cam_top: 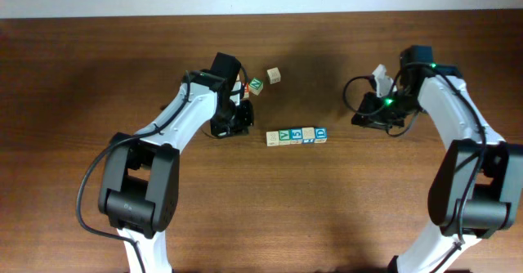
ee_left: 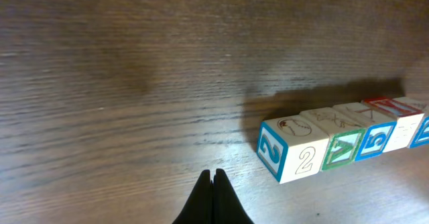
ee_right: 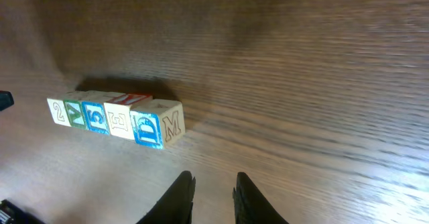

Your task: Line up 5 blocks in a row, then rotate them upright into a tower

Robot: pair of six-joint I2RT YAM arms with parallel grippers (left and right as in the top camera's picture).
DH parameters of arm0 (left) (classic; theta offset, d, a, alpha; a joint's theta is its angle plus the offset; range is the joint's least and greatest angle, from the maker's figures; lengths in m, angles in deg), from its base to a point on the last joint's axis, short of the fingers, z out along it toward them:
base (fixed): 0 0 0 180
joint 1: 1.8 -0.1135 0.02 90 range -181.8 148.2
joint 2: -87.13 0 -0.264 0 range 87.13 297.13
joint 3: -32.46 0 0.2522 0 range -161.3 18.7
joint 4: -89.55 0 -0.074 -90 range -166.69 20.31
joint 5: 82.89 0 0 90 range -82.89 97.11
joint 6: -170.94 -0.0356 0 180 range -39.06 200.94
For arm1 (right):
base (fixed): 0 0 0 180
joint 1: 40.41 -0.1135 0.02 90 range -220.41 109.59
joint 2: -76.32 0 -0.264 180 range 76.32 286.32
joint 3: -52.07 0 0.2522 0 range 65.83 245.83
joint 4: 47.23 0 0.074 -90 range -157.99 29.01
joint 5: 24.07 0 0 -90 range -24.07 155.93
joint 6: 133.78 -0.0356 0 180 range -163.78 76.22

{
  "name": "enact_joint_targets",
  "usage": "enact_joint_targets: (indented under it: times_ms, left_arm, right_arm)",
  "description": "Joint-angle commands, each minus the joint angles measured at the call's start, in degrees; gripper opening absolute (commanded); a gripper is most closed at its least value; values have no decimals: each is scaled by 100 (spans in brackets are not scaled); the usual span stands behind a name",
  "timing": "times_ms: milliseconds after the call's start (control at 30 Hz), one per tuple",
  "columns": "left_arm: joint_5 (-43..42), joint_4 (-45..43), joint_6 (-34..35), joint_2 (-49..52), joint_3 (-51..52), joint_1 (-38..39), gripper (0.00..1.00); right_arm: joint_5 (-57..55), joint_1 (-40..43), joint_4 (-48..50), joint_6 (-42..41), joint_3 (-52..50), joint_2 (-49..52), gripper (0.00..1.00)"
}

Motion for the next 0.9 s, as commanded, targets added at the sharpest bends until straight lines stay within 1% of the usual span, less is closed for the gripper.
enact_joint_targets:
  times_ms: [0,233,467,567,667,867]
  left_arm:
    - [-273,-232,101,42,229,48,0]
    - [-269,-629,98,46,544,317,0]
    - [-273,-791,98,46,625,341,0]
    - [-273,-802,98,46,625,341,0]
    - [-271,-826,98,46,625,341,0]
    - [-271,-841,98,46,625,341,0]
  right_arm:
    - [81,-201,179,-129,-160,50,22]
    - [31,-345,356,-190,-160,304,22]
    - [26,-566,442,-190,-160,396,22]
    - [2,-599,481,-199,-175,400,22]
    - [-260,-610,503,-369,-179,448,21]
    - [-256,-608,501,-428,-179,595,20]
